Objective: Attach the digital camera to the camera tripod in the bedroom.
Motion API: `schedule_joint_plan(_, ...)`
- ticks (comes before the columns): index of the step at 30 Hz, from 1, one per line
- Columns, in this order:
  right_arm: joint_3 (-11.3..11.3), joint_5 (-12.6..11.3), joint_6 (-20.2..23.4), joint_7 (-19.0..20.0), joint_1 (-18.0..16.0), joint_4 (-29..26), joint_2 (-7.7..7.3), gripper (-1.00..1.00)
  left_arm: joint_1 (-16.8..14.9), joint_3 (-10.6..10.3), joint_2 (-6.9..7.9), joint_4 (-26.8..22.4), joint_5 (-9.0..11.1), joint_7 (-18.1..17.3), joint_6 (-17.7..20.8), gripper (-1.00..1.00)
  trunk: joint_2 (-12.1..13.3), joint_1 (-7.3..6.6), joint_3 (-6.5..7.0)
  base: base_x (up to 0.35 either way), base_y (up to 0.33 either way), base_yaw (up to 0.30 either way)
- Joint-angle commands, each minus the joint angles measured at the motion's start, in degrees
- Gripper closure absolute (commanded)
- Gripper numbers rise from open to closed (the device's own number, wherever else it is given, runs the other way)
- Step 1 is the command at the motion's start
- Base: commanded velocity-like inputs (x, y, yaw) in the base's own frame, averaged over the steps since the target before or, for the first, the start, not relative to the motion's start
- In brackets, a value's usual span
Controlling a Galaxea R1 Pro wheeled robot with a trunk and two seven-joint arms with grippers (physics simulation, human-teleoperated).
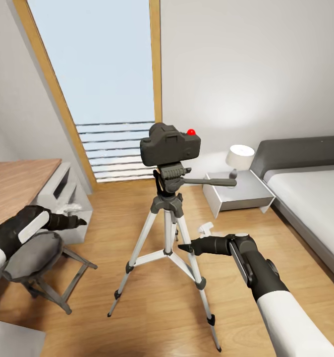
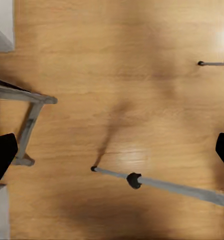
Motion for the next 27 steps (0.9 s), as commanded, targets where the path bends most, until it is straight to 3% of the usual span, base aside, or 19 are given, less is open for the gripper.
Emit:
schedule_joint_plan(1, 0.0, 3.8, -0.8, -0.1, 0.0, 4.0, -0.05, 1.00, 0.2, -0.4, -1.50, 4.4, -0.2, -0.3, -1.9, -1.00, -0.1, 0.05, -0.10, 0.000, 0.000, 0.000)
schedule_joint_plan(5, 0.0, 3.8, -0.8, 0.0, 0.0, 4.0, -0.03, 1.00, 0.7, -0.6, -7.00, 19.5, -0.4, -0.1, -8.9, -1.00, -0.1, 0.05, -0.10, 0.000, 0.000, 0.000)
schedule_joint_plan(6, 0.0, 3.8, -0.8, 0.0, 0.0, 4.0, -0.04, 1.00, 0.9, -0.6, -9.37, 25.8, -0.6, -0.1, -12.3, -1.00, -0.1, 0.05, -0.10, 0.000, 0.000, 0.000)
schedule_joint_plan(10, 0.0, 3.9, -0.8, 0.0, 0.0, 4.0, -0.05, 1.00, 1.4, -0.7, -12.26, 32.9, -0.6, -0.1, -18.8, -1.00, -0.1, 0.05, -0.10, 0.000, 0.000, 0.000)
schedule_joint_plan(14, 0.0, 3.9, -0.8, 0.0, 0.0, 4.0, -0.08, 1.00, 4.6, -0.7, -13.55, 36.1, -0.2, 0.0, -25.4, -1.00, -0.1, 0.05, -0.10, 0.000, 0.000, 0.000)
schedule_joint_plan(21, -0.1, 3.9, -0.8, 0.0, 0.0, 4.0, -0.09, 1.00, 13.9, -0.4, -14.19, 37.5, 0.9, 0.6, -33.1, -1.00, -0.1, 0.05, -0.10, 0.000, 0.000, 0.000)
schedule_joint_plan(24, 0.0, 3.9, -0.8, 0.0, 0.0, 4.0, -0.09, 1.00, 17.1, -0.3, -14.26, 37.6, 2.2, 0.7, -35.5, -1.00, -0.1, 0.05, -0.10, 0.000, 0.000, 0.000)
schedule_joint_plan(27, -0.1, 3.9, -0.8, 0.0, 0.0, 4.0, -0.10, 1.00, 21.9, -0.2, -14.26, 37.7, 5.4, 0.8, -37.3, -1.00, -0.1, 0.05, -0.10, 0.000, 0.000, 0.000)
